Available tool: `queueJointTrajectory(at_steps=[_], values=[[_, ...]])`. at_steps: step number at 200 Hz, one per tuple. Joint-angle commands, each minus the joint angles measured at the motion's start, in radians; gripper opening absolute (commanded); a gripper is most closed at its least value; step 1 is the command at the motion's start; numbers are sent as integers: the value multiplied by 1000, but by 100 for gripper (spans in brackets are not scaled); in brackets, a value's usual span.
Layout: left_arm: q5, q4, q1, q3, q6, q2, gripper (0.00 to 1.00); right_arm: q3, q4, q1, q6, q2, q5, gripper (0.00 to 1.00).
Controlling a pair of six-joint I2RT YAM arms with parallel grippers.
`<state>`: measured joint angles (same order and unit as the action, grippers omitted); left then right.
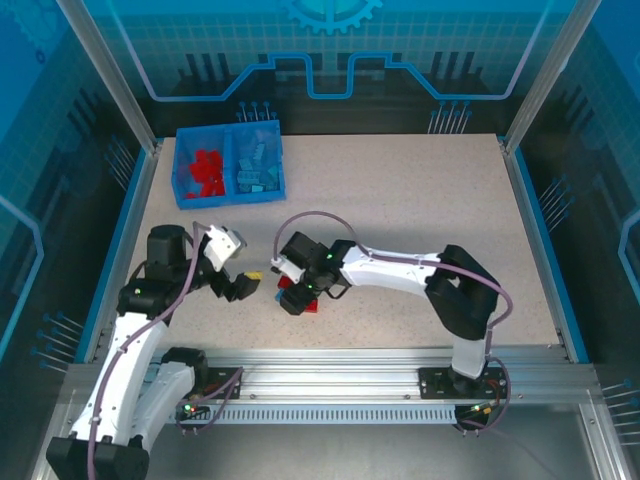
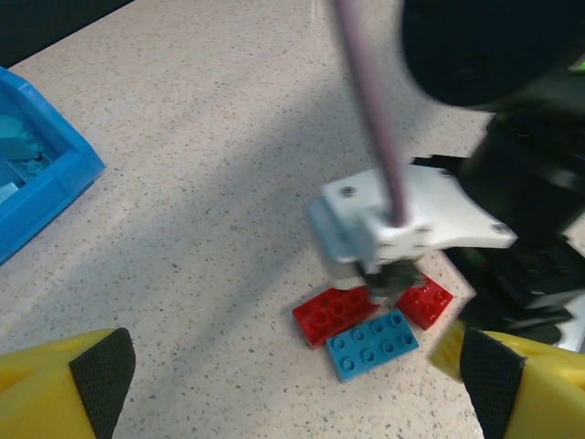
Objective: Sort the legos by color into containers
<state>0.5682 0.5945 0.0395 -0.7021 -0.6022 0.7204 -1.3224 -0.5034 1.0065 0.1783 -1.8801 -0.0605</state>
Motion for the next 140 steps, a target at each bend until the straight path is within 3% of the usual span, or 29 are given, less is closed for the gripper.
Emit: queueJointTrajectory(at_steps=[1, 46, 98, 140], values=[[36, -27, 2, 31, -74, -35, 98, -63, -38, 7, 7, -57, -22, 59], [6, -63, 2, 54, -90, -38, 99, -65, -61, 9, 24, -96, 0, 47], [6, -96, 1, 71, -83, -35, 99, -76, -82, 20, 26, -139, 43, 47], [-11, -103, 2, 81, -78, -38, 98, -105, -100, 42, 8, -184, 87, 57]])
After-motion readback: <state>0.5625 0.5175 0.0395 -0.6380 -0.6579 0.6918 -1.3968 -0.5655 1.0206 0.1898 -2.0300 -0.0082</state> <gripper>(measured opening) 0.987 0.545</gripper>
